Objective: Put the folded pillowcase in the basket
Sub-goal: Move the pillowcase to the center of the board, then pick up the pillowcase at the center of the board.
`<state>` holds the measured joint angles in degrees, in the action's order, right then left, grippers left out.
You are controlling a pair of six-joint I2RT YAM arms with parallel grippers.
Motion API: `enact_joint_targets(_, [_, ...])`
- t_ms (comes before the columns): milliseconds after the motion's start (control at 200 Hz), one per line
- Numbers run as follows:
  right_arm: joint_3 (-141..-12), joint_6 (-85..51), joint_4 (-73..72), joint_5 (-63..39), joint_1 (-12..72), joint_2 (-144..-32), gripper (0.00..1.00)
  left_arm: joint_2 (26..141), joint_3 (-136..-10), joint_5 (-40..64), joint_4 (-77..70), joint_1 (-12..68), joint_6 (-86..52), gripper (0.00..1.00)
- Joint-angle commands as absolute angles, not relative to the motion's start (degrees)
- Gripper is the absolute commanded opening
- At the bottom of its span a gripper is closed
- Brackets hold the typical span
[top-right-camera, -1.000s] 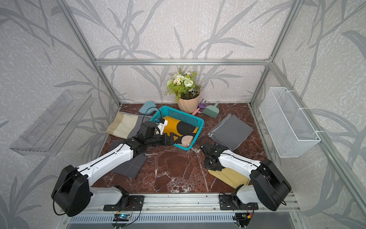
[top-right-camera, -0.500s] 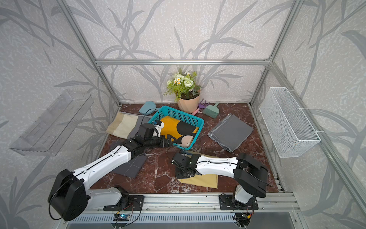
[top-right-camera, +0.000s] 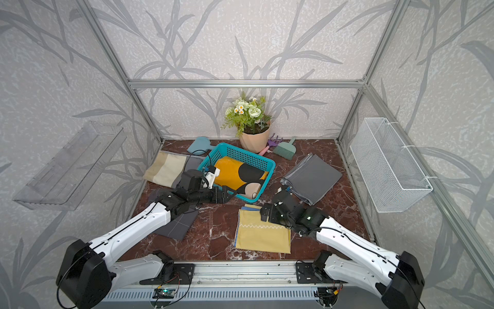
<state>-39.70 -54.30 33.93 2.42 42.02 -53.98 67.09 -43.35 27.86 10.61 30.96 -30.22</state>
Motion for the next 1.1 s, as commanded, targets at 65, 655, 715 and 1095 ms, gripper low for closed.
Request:
enact_joint_targets(65, [-34.4, -47.6, 42.6, -4.4, 27.9, -51.1, 1.00, 62.8, -40.1, 30.5, 11.3, 37.3, -31.7, 1.00])
enact_joint_targets(655, [-27.0, -45.1, 31.7, -13.5, 24.6, -57.5, 0.95, 70.9, -24.9, 27.8, -7.6, 44.9, -40.5, 1.00])
enact_joint_targets(715, [-25.2, -45.9, 29.2, -15.7, 24.6, -57.8, 0.94, 72.6, -24.8, 28.0, -8.6, 45.5, -40.5, 1.00])
enact_joint_targets(1095, [-23.5, -47.7, 23.2, -20.1, 25.3, -60.9, 0.90, 81.4, -26.4, 26.4, -10.5, 48.5, -39.7, 1.00])
